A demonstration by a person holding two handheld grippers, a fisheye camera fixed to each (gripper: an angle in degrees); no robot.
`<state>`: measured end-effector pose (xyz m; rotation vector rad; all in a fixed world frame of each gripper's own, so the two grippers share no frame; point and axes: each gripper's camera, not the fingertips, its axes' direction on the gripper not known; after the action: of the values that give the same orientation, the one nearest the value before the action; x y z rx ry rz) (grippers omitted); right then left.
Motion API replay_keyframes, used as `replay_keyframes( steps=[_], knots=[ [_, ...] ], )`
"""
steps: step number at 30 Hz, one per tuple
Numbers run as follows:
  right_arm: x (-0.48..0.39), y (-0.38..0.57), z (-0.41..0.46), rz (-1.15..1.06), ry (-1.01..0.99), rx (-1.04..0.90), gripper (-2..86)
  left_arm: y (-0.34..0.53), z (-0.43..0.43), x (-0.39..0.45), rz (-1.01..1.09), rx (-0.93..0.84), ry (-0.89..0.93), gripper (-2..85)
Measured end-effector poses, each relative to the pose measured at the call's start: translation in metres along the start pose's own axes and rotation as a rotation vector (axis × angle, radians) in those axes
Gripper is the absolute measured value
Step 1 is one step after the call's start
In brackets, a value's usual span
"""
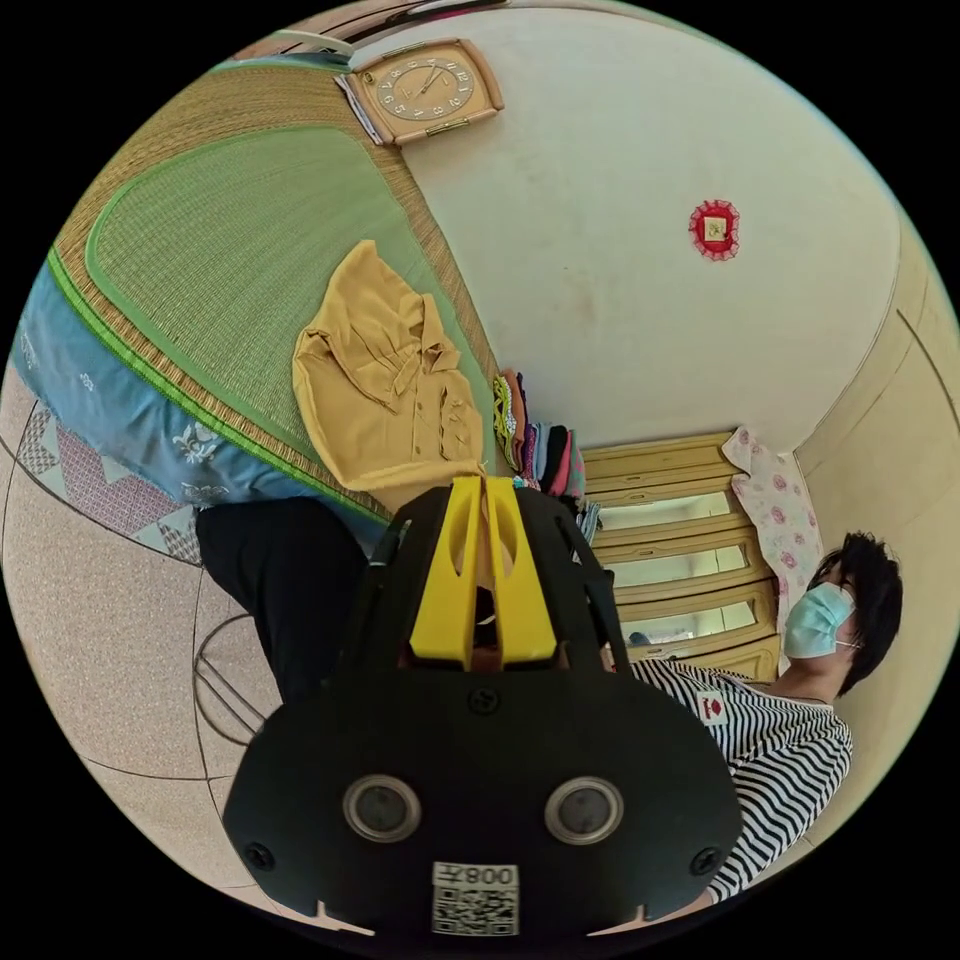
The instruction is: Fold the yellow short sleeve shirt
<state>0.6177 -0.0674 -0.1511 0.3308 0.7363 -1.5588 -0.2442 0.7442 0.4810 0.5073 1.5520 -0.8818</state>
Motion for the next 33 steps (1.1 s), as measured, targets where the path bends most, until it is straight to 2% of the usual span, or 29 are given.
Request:
replay_keyframes(
  steps=[10,21,27,31,33],
  knots=[
    [-0.016,-0.163,0.034,-0.075,0.052,0.0,0.1,-0.165,0.07,0.041,0.075,0.045,-0.021,0.5],
    [0.017,-0.38,0.145,-0.036,0.157,-0.117,0.3,-0.369,0.181,0.035,0.062,0.059,-0.148,1.4],
    [0.047,-0.438,0.206,0.039,0.207,-0.197,0.6,-0.432,0.229,0.001,-0.03,0.075,-0.237,5.4],
    [0.044,-0.443,0.209,0.037,0.243,-0.119,0.9,-0.445,0.235,0.003,0.004,0.161,-0.251,6.8],
    [0.031,-0.434,0.206,-0.006,0.319,-0.052,1.0,-0.444,0.244,0.009,0.035,0.155,-0.198,6.5]
  ],
)
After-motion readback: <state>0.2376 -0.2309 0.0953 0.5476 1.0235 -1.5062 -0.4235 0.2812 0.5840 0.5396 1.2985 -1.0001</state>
